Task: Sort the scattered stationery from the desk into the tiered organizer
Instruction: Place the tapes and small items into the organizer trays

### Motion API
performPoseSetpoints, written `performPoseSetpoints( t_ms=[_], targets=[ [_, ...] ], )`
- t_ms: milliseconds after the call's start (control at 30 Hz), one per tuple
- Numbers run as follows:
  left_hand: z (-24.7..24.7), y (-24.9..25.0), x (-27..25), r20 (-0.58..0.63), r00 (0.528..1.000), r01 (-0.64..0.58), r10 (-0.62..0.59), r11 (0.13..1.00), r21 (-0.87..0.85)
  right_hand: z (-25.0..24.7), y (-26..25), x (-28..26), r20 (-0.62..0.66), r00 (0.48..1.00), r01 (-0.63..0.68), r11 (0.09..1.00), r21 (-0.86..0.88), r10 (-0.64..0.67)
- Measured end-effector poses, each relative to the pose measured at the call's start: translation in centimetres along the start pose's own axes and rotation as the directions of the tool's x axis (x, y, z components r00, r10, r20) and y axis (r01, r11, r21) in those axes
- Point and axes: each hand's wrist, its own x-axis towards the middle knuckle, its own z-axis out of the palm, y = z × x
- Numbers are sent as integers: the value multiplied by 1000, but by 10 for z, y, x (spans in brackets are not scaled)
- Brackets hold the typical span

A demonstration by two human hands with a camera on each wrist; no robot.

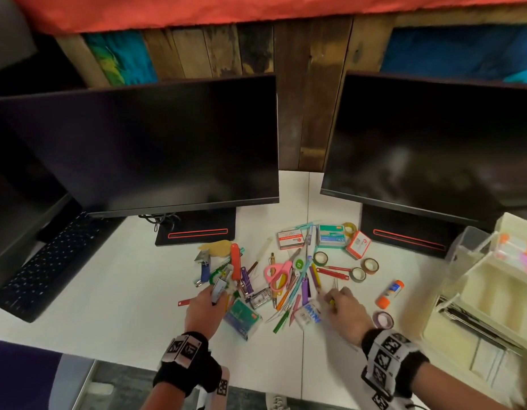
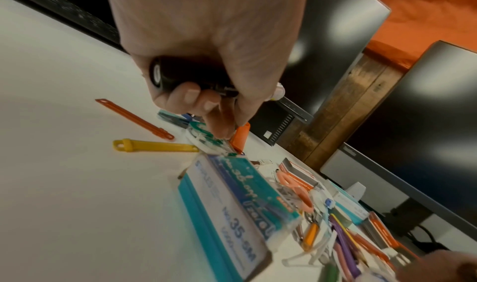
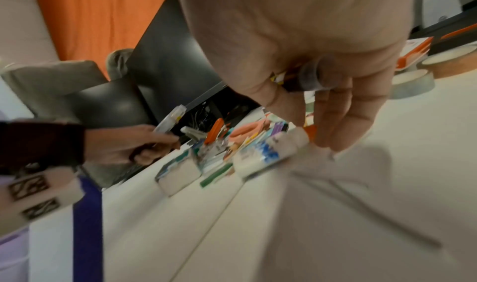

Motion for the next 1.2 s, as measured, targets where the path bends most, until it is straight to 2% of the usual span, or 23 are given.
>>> performPoseSetpoints(
  t_ms=[200,333,400,467,533,633,700,767,900,1033,1133,1200],
  targets=[
    [9,23,-1,7,994,-108,108,994,2,30,-9,-11,50,980,184,974,131,-192],
    [16,33,2,14,989,-150,150,989,-16,40,-13,-7,75,963,245,959,143,-258],
    [14,34,4,-14,990,-140,139,989,-58,40,-9,-8,39,959,276,953,126,-282],
    [7,28,8,-66,993,-106,100,989,-99,37,1,-11,-42,948,317,947,61,-315],
    [-4,17,15,-140,990,-23,3,990,-140,34,15,-16,-96,928,363,932,15,-360],
    [-23,-1,22,-235,963,73,-128,971,-229,34,30,-21,-96,908,412,911,24,-408],
    [-31,-7,23,-246,953,119,-178,964,-238,32,30,-17,-98,902,425,905,33,-420],
    [-32,-11,23,-204,963,133,-177,968,-211,30,22,-10,-108,894,440,897,34,-435],
    [-18,-12,25,-59,995,79,-85,992,-99,25,-3,5,-109,913,407,899,159,-394],
    [-6,-1,25,2,999,41,-41,999,-18,20,-11,8,-85,931,365,903,228,-355],
    [-6,7,21,-73,996,40,-42,999,-31,10,-7,0,-100,947,322,903,285,-306],
    [-6,21,16,-165,986,-24,16,999,-48,1,-1,-9,-132,963,267,890,370,-234]
  ],
)
